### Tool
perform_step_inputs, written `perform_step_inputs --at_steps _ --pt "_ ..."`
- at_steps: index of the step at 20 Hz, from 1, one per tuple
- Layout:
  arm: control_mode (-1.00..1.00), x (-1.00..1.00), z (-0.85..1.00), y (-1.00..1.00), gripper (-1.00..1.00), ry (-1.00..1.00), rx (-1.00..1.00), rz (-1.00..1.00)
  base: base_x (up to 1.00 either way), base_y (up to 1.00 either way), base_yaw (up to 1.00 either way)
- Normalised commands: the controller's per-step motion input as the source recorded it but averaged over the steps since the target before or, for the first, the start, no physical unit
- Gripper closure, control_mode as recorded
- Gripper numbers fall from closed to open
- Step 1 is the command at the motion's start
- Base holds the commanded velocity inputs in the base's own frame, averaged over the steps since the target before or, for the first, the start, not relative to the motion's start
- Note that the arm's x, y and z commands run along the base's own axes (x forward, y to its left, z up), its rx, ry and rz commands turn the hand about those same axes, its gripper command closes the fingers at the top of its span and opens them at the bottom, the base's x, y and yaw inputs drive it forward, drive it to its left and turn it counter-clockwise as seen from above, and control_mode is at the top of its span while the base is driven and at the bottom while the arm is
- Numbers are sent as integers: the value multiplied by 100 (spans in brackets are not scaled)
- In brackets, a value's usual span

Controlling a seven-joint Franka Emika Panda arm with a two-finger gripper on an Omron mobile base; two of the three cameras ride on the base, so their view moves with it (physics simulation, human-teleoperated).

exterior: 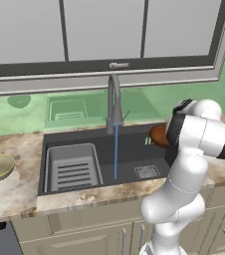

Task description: Rinse each bowl for a few seconds and place them down in the sink or on the counter.

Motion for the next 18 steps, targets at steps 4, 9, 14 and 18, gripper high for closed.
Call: perform_step_inputs --at_steps 4,9,14,18 --pt "-100 -1 7 -20 100 1 3 -18 0 0 0" --pt "-100 -5 9 -20 100 0 3 -17 0 0 0" --pt "-100 -16 10 -19 100 0 5 -15 0 0 0" --pt "-100 -17 8 -18 100 0 4 -15 0 0 0"
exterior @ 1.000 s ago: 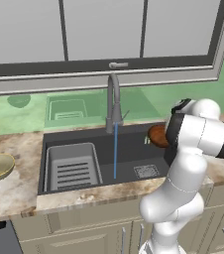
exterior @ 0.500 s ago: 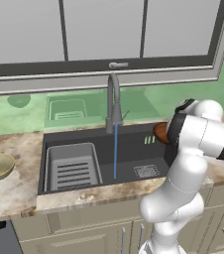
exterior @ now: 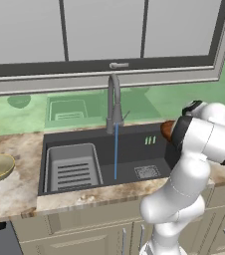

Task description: Rinse each bowl for a few seconds and place them down in the sink or on the counter.

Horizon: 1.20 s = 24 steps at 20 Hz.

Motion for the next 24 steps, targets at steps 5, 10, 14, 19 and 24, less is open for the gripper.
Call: perform_step_inputs --at_steps 5,10,14,19,24 --pt "-100 -18 7 -17 100 0 4 -15 0 0 0" --pt "-100 -23 14 -14 100 0 3 -14 0 0 0" --pt "-100 -26 18 -16 100 0 2 -12 0 0 0" --pt "-100 -25 22 -18 100 1 2 -5 0 0 0" --pt "-100 -18 19 -21 100 4 0 -1 0 0 0"
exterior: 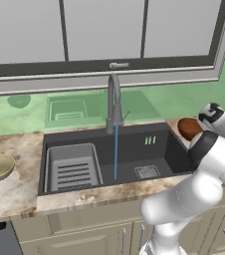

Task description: Rinse each bowl for a few seconds and place them down in the sink or on the counter.

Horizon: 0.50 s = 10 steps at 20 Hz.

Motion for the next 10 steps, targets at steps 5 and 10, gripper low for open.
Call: perform_step_inputs --at_steps 5,10 --pt "-100 -14 13 -20 100 6 0 -2 0 0 0" --pt "-100 -6 3 -14 100 9 -3 -1 0 0 0"
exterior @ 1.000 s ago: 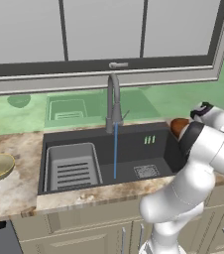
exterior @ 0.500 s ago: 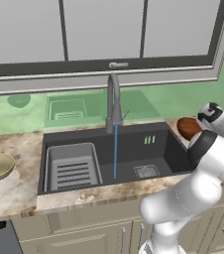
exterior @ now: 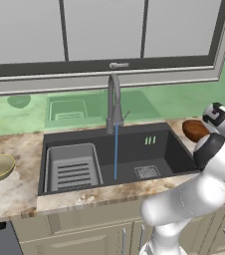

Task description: Rinse each bowl for a few seconds and place them down in the sink or on the counter.

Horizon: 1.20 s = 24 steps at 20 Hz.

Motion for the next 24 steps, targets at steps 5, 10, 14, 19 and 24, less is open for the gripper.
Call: perform_step_inputs --at_steps 5,10,14,19,24 --pt "-100 -2 -1 -8 100 1 0 0 0 0 0" --pt "-100 -1 -7 -9 100 0 2 0 0 0 0" --pt "-100 -1 -6 -12 100 0 3 1 0 0 0" --pt "-100 0 -9 -6 100 1 1 1 0 0 0" --pt "-100 0 -9 -4 100 4 0 1 0 0 0"
